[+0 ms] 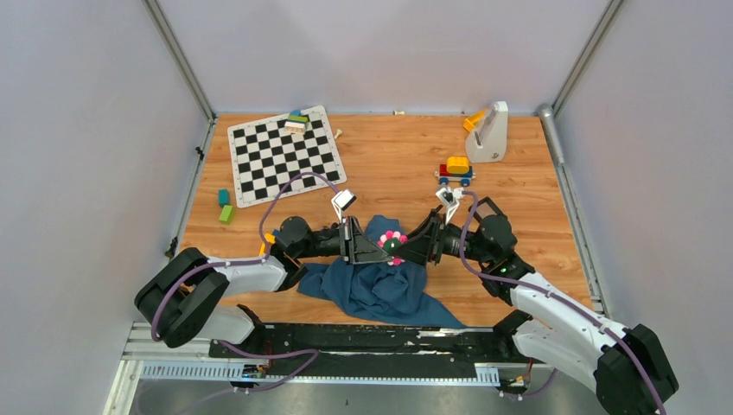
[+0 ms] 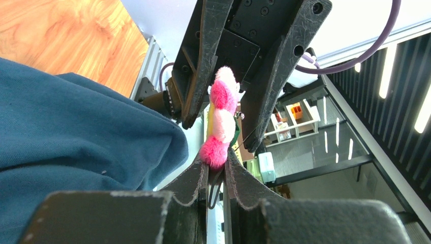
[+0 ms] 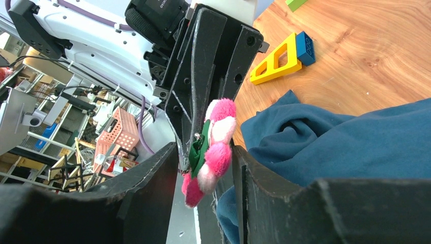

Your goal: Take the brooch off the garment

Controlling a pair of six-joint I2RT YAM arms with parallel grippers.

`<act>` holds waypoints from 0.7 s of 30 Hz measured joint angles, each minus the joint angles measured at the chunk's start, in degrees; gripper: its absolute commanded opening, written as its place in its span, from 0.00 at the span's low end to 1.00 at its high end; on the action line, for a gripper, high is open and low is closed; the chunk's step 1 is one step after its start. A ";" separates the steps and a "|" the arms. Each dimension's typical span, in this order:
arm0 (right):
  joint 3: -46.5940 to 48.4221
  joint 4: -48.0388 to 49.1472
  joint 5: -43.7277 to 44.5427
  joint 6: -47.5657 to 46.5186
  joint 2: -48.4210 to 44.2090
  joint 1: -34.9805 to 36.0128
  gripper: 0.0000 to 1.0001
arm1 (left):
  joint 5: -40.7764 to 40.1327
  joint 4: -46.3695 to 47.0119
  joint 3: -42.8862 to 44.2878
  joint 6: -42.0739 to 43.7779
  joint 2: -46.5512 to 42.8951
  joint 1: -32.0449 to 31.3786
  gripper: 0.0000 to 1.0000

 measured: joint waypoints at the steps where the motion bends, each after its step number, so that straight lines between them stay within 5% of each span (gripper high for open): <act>1: 0.04 -0.02 0.00 0.00 0.04 0.00 0.43 | 0.00 -0.07 0.02 0.02 0.00 -0.04 0.00; 21: 0.94 -2.93 -2.54 0.00 2.49 0.00 0.37 | -0.28 -6.93 0.94 3.69 -1.92 -0.13 0.00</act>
